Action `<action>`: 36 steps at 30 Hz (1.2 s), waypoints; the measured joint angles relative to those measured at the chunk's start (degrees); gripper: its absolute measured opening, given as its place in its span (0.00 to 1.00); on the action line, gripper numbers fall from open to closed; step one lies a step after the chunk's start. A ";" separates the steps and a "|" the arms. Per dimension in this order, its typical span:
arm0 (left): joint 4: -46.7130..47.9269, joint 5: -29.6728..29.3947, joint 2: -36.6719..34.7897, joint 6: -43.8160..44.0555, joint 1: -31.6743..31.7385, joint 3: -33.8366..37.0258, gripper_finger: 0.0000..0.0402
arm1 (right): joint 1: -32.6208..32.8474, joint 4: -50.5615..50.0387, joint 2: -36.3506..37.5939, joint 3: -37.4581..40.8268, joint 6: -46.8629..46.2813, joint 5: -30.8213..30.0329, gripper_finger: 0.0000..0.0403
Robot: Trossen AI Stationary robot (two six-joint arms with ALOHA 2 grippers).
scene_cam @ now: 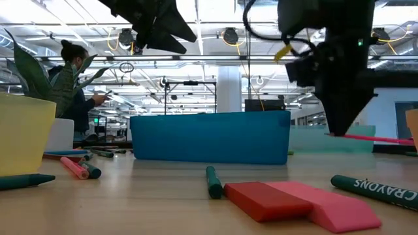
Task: Sort crayons/erasers/pens/pencils in bins
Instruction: Put the pink pencil into the green bin
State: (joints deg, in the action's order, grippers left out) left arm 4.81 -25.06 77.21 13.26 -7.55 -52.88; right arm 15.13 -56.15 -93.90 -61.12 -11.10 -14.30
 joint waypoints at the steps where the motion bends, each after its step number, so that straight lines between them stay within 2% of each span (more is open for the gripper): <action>1: 0.13 0.01 0.00 0.00 0.00 0.00 0.74 | -0.49 -0.80 1.16 -0.03 0.36 -1.02 0.04; 7: 0.12 0.02 0.00 -0.11 0.00 0.00 0.74 | -8.12 -3.40 10.39 -0.25 6.13 -9.50 0.04; 13: -0.20 0.24 0.00 -0.52 0.92 -0.02 0.74 | -25.55 -1.32 14.57 -5.40 18.13 -13.41 0.04; 17: -0.25 0.24 0.00 -0.52 1.73 -0.02 0.74 | -38.13 5.15 14.41 -6.84 28.91 -11.69 0.04; 22: 0.46 0.24 0.00 -0.63 1.90 -0.02 0.74 | -49.87 11.92 13.15 -5.03 35.80 -3.83 0.04; 25: 1.17 0.10 0.00 -1.08 1.90 -0.02 0.74 | -53.78 16.79 11.05 -3.13 38.02 -0.43 0.04; 27: 1.37 -0.17 0.00 -1.71 2.10 -0.02 0.74 | -55.36 19.31 8.86 -1.87 39.41 -0.36 0.04; 36: 1.95 -0.26 0.02 -4.48 4.41 -0.02 0.74 | -57.94 23.94 3.07 -1.60 43.02 2.63 0.04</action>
State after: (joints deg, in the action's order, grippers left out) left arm 6.76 -25.32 77.23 8.77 -3.14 -52.90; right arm -42.81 -32.21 -90.83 -62.72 31.92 -11.66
